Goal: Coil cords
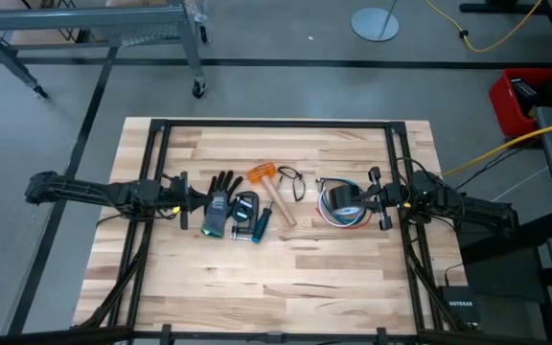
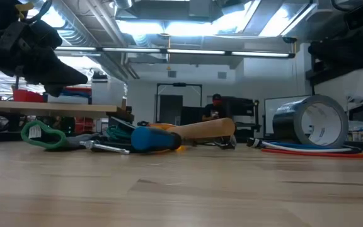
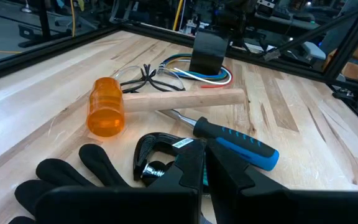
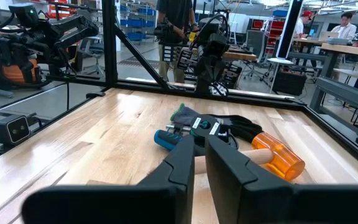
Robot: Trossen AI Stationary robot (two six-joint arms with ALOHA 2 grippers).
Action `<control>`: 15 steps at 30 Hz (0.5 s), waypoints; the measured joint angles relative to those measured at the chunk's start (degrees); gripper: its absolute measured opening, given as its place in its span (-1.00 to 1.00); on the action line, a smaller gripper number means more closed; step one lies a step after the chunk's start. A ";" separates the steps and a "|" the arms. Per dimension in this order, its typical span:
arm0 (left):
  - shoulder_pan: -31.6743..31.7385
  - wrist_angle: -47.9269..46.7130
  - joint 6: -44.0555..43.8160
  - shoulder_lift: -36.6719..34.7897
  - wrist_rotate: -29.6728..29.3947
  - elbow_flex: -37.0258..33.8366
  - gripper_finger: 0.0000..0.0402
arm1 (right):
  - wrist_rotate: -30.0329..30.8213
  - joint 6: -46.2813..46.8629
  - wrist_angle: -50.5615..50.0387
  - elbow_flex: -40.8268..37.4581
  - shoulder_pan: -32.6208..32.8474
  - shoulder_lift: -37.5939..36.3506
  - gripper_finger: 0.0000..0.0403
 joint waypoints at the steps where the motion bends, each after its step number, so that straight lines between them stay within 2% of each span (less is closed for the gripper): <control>1: 0.02 0.02 0.00 0.02 0.00 0.00 -0.95 | 0.00 -0.01 0.00 0.00 0.01 0.01 -0.78; 7: 0.02 0.02 0.00 0.01 -0.02 0.02 -0.95 | 2.12 -4.41 0.88 -0.17 -0.01 0.04 -0.78; 15: 0.02 0.02 0.00 0.02 -0.02 0.02 -0.95 | 0.80 -4.01 1.20 -0.17 0.01 0.04 -0.78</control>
